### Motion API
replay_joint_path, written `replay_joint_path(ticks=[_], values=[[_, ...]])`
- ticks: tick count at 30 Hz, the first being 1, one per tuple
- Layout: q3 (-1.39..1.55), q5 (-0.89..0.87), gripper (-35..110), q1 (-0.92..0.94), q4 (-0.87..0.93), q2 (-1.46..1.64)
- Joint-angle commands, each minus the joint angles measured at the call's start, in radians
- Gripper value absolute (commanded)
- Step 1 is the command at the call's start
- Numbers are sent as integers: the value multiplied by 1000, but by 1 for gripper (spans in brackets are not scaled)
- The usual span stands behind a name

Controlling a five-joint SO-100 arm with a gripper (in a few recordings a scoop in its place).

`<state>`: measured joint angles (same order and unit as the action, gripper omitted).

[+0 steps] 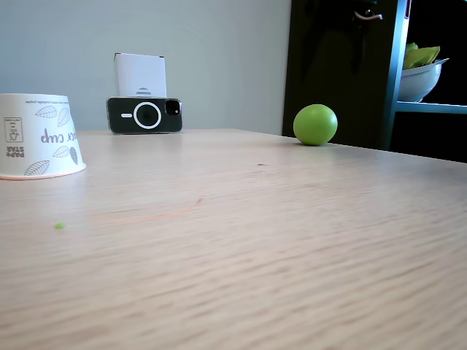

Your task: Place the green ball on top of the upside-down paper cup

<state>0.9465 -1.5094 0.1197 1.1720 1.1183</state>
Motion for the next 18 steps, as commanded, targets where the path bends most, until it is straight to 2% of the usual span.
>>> replay_joint_path(ticks=[1,10,18], values=[[-75,-5,45,14,-12,-25],[-264,-2,45,14,-91,-215],[-311,2,45,21,-178,-327]])
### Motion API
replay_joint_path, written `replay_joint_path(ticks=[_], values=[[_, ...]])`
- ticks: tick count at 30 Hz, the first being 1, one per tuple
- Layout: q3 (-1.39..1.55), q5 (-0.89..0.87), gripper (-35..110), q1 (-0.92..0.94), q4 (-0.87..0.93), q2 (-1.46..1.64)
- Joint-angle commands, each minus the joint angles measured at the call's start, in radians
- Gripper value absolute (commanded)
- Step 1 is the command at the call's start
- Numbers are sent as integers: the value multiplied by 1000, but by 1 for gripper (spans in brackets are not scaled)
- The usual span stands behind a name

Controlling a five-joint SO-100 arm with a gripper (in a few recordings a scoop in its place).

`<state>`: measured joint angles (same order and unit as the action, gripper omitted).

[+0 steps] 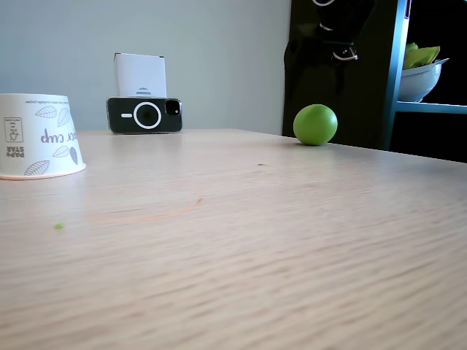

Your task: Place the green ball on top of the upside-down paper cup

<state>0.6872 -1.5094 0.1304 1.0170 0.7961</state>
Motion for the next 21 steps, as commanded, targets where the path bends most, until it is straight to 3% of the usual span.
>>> replay_joint_path(ticks=[1,21], values=[[-60,3,45,14,-23,-20],[-74,26,40,66,29,-109]])
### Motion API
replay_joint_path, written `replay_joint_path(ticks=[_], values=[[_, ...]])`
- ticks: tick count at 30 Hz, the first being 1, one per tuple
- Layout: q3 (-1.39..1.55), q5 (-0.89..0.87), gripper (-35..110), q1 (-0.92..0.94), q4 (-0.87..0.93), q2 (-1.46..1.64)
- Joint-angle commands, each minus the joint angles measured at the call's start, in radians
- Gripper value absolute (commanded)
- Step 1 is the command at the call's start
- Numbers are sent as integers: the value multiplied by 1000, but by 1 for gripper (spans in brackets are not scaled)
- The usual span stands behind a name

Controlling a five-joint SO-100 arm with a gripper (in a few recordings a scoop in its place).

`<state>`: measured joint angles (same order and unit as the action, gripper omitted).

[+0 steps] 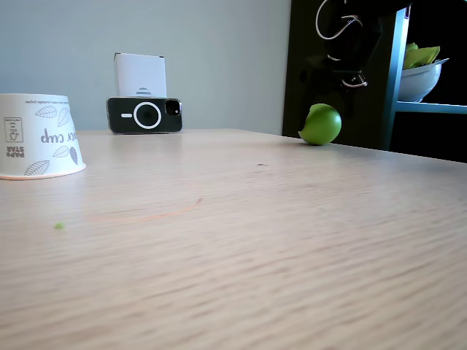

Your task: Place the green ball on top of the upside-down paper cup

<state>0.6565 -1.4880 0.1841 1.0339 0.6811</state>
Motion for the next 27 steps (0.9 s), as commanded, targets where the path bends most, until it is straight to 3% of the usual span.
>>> replay_joint_path(ticks=[1,6,27], values=[[-43,-2,36,12,21,6],[-38,0,26,11,38,9],[-44,2,22,-11,-43,146]])
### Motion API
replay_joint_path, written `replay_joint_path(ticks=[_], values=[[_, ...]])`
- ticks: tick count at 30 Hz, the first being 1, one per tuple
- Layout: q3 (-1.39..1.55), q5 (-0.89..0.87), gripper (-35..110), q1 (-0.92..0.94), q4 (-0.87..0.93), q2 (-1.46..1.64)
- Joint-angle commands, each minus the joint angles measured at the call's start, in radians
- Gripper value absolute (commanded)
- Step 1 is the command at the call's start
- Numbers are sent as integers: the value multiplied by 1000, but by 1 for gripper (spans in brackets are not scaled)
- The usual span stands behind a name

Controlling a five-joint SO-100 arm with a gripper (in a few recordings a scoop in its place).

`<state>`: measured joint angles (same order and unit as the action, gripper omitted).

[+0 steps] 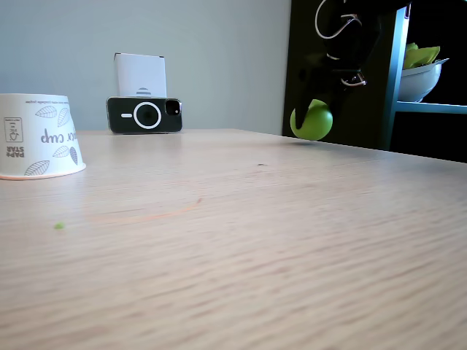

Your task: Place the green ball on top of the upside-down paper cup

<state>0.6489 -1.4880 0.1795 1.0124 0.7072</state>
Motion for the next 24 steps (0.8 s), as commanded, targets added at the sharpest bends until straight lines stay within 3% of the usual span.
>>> replay_joint_path(ticks=[1,14,24], values=[[-37,0,22,-8,-31,141],[-34,-6,22,-87,-58,446],[25,-17,22,-322,-49,675]])
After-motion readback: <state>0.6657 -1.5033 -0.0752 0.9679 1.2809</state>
